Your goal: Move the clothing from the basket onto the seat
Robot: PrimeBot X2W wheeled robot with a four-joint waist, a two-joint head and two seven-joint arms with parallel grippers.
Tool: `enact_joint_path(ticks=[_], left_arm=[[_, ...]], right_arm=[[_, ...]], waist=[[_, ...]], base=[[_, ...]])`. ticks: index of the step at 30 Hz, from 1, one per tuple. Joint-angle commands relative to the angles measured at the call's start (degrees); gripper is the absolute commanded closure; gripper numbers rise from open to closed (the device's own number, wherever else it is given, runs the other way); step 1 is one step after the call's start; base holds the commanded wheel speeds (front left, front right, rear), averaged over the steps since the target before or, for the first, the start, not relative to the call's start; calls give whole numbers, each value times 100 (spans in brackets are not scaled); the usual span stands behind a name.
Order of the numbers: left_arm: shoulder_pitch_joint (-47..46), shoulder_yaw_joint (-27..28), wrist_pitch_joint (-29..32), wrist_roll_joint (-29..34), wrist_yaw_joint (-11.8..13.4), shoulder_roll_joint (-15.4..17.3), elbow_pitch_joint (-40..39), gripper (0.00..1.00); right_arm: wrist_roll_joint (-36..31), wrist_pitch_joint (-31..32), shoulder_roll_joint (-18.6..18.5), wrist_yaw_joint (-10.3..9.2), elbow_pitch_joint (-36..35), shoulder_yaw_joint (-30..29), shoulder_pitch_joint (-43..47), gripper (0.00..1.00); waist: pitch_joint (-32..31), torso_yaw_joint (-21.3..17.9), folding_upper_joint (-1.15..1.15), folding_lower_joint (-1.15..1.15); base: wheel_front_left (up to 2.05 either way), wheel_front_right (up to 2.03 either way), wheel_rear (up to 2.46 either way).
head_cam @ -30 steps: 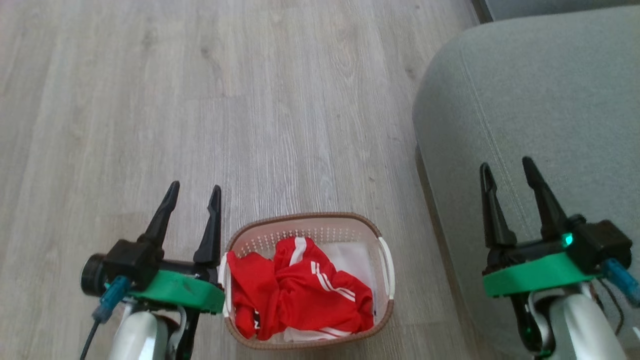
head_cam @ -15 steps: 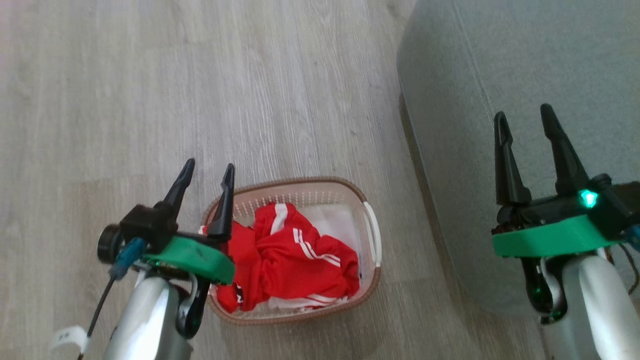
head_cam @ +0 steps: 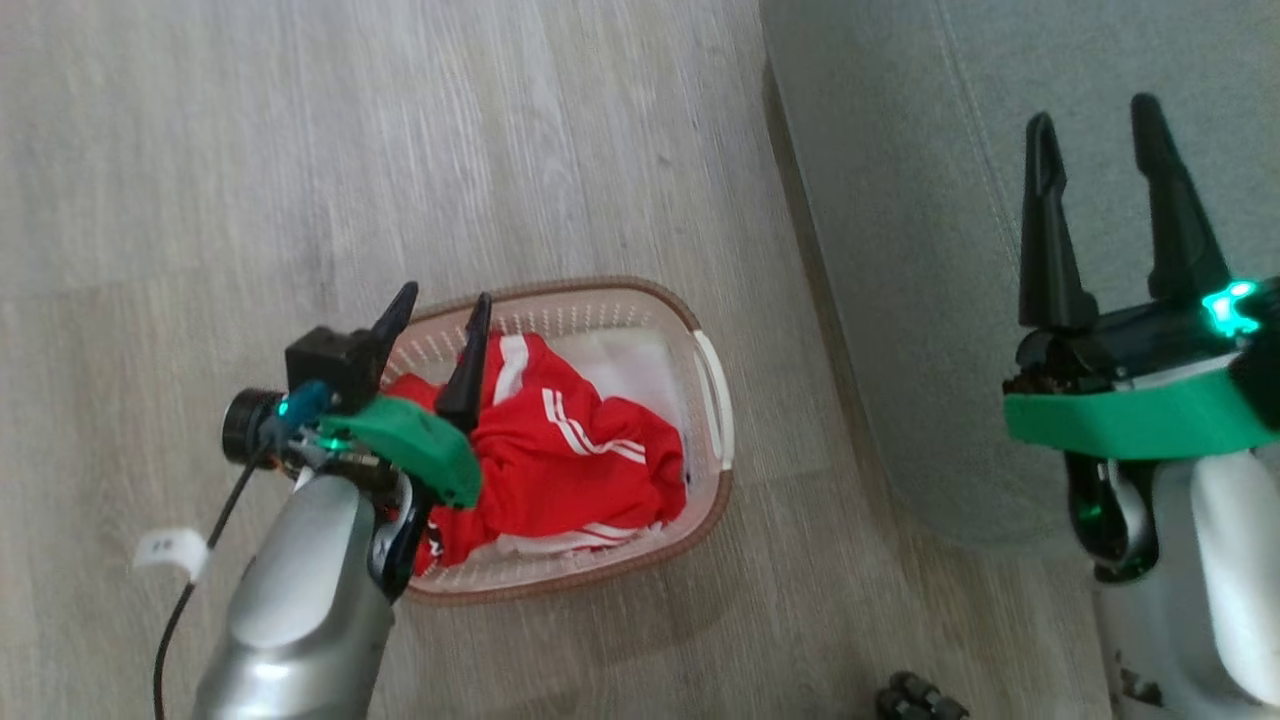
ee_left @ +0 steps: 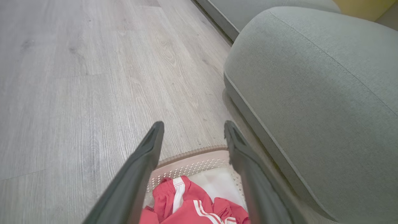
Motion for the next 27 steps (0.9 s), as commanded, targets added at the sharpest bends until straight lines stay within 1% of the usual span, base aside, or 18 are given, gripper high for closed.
enact_joint_path(ticks=[1, 9, 19, 27], left_arm=[[-203, 87, 28, -61, -25, 111, -17, 0], [-907, -349, 380, -279, -34, 168, 1007, 0], [-1724, -862, 993, -711, -35, 355, 2158, 0], [-2142, -1264, 1414, -842, -36, 349, 2848, 0]], right_arm=[[-6, -44, 27, -1, -242, 88, -139, 0], [-45, -50, 129, -1, -513, -14, -477, 0], [50, -52, 237, -1, -827, -52, -1023, 0], [227, -52, 250, -1, -1028, -102, -1355, 0]], waist=[[203, -98, 0, -1], [910, -267, 0, -1], [1763, -526, 0, -1], [2291, -645, 0, -1]], base=[[0, 0, 0], [0, 0, 0], [0, 0, 0], [0, 0, 0]])
